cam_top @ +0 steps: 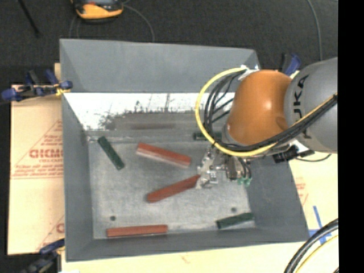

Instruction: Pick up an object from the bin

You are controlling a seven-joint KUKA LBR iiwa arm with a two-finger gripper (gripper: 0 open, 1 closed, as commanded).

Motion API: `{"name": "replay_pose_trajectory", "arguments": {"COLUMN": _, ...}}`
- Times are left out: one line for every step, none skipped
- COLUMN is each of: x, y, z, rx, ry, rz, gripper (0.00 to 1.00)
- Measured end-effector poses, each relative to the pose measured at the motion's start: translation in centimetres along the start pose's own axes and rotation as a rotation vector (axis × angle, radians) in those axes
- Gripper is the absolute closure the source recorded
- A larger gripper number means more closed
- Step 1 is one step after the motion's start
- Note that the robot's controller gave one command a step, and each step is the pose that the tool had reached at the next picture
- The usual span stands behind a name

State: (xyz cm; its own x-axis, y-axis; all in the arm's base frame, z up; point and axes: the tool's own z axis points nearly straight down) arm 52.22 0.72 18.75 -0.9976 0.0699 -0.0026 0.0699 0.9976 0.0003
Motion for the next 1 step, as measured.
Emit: {"name": "replay_pose_trajectory", "arguments": {"x": 0.07, "y": 1.49, "z": -4.47, "rx": 0.001, "ry": 0.007, "rz": -0.007, "gripper": 1.00}}
